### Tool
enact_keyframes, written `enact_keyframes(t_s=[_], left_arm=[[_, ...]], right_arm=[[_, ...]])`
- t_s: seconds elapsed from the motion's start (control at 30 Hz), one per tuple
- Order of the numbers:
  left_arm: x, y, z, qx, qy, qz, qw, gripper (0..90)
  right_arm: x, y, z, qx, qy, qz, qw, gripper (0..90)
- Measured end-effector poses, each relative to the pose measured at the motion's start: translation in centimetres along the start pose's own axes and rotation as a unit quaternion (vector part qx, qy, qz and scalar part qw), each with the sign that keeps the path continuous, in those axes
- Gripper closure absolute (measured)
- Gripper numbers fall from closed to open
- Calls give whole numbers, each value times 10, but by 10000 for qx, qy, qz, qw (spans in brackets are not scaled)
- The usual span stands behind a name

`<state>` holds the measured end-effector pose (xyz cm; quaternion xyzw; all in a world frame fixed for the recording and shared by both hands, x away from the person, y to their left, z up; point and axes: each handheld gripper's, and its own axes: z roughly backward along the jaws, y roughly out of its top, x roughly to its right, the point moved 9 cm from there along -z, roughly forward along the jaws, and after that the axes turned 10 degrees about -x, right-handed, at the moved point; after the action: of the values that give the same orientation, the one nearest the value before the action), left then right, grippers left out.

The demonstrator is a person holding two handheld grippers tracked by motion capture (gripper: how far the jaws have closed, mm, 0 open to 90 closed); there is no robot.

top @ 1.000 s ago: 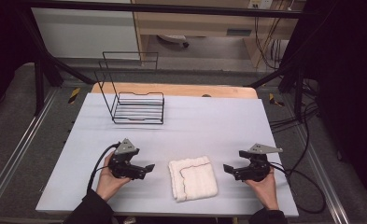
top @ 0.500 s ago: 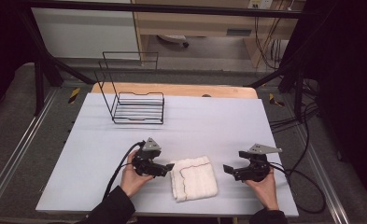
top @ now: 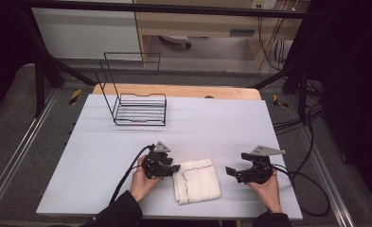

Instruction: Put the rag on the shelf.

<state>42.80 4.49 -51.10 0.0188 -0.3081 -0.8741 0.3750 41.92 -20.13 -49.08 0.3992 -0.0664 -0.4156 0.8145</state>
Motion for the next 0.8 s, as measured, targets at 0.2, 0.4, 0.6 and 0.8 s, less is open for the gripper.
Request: enact_keyframes(t_s=[0.2,0.4,0.6,0.8], left_arm=[[3,-1,-1,-32,-123,84,9999,651],[5,-2,-1,-94,-235,127,9996,745],[8,-2,-1,-43,-103,-31,9999,778],[8,-3,-1,9,-94,-126,9999,778]], right_arm=[[-6,5,-3,-21,8,61,10000,52],[-20,16,-21,-141,179,-45,9997,151],[-26,23,-42,-396,-13,44,9992,231],[-29,26,-58,-609,-149,150,9979,415]])
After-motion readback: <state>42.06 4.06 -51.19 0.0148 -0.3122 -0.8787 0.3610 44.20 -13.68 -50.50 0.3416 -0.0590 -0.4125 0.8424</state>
